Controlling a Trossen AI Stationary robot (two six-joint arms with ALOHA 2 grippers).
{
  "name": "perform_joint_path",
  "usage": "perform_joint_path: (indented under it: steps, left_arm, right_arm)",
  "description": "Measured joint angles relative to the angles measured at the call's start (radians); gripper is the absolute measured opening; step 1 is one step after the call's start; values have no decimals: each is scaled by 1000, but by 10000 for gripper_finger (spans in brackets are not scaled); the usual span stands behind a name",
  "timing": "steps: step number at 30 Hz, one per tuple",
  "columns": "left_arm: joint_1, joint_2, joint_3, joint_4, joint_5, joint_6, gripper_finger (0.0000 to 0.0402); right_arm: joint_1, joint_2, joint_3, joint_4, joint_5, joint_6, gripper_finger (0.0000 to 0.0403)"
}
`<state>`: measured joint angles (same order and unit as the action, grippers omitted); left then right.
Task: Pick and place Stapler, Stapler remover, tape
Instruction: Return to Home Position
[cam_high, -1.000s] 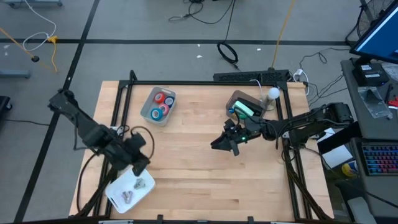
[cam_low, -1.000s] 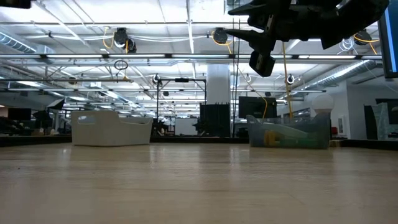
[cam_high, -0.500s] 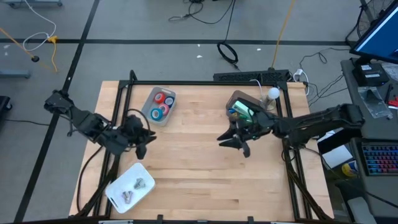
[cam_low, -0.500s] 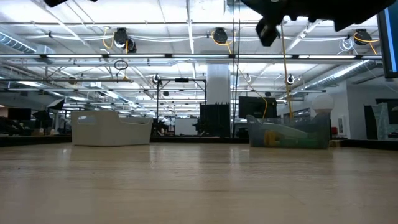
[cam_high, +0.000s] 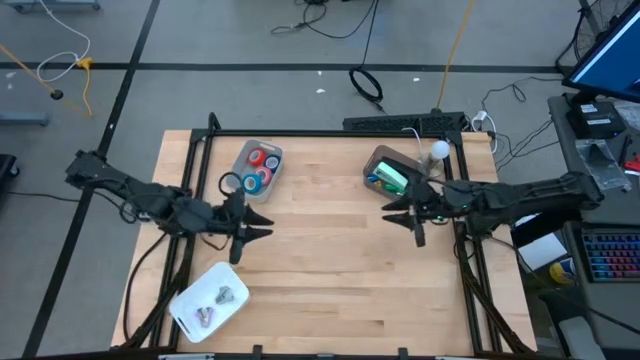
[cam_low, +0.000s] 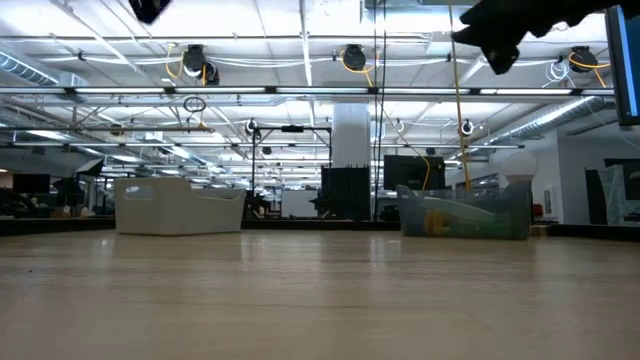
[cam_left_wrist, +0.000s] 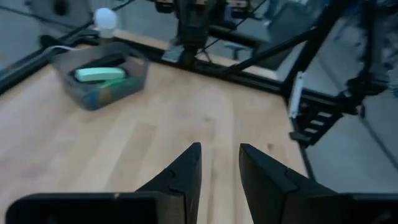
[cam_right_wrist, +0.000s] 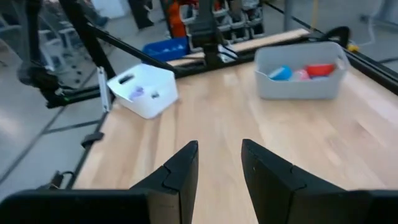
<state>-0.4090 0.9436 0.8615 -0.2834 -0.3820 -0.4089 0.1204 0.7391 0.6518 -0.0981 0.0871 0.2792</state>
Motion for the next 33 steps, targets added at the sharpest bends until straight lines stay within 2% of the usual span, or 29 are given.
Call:
perform_joint_path:
  steps: [4,11,17,23,28,33]
  left_arm:
    - [69,-61,-147,151,68,52,108]
    - [164,-271,-294,151,67,76,108]
    - [193,-545,-432,144,67,100,108]
    - [191,-789,-555,134,69,92,108]
    - [191,-929,-601,53,70,90,108]
    - [191,-938,-608,11,71,86,108]
  right_arm:
    - [27,-71,0,-119,75,25,114]
    - [35,-147,0,-236,100,48,114]
    - [35,-222,-58,-211,99,47,114]
    - [35,-327,-208,-57,99,69,114]
    - [35,-422,-322,-41,94,147,114]
    - [35,-506,-389,-42,95,188,114]
